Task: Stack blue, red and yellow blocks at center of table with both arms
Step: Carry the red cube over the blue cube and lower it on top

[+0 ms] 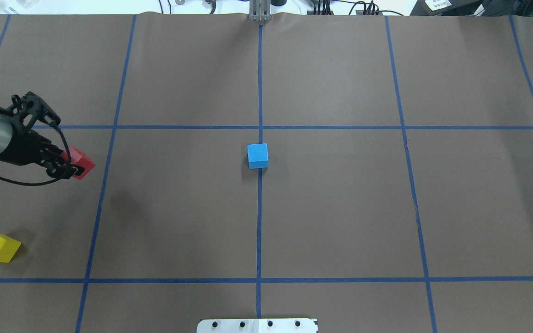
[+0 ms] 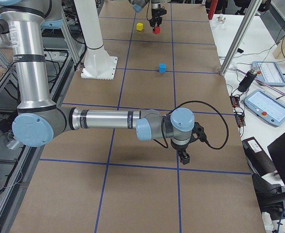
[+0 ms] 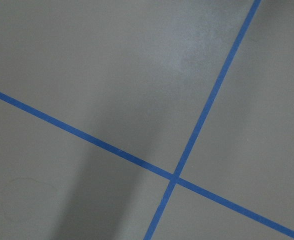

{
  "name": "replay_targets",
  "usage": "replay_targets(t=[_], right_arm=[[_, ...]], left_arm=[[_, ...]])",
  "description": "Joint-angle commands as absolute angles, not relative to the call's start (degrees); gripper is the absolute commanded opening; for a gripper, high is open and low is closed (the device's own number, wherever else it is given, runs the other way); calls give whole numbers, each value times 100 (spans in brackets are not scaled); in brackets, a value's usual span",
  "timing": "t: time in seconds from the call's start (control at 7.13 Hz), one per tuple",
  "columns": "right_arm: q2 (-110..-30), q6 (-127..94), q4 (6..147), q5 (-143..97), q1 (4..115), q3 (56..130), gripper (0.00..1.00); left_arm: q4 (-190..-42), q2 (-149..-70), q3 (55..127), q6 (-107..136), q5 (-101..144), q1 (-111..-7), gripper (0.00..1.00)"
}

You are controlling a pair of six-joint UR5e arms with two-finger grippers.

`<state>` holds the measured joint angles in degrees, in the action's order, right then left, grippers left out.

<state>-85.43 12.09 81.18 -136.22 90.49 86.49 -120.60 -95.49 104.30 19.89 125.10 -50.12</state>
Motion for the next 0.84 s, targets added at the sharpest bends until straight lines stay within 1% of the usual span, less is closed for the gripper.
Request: replay_targets(t=[0.0,0.14,0.28,0.42,0.7], right_arm=[[-8787,817,8051,-13605,9149,8622,100],[-8902,843,8051,-13579,9149,8622,100],[-8921,861,8042,-13492,9149,8622,100],[-8938,853,8051,-13483,9149,8622,100],[-8947,844,8042,-13482,9149,8622,100]], left_arm=[[-10328,-10953,10502,3281,12498,-5028,0],[-9213,-11760,10503,3687,12350,-4975,0],[-8367,-12430,10451,4118,11914,-4600,0],[-8176,-12924,10215,4983,11822,-4257,0],[-8182,-13969,9260,5980,11438,-3739,0]])
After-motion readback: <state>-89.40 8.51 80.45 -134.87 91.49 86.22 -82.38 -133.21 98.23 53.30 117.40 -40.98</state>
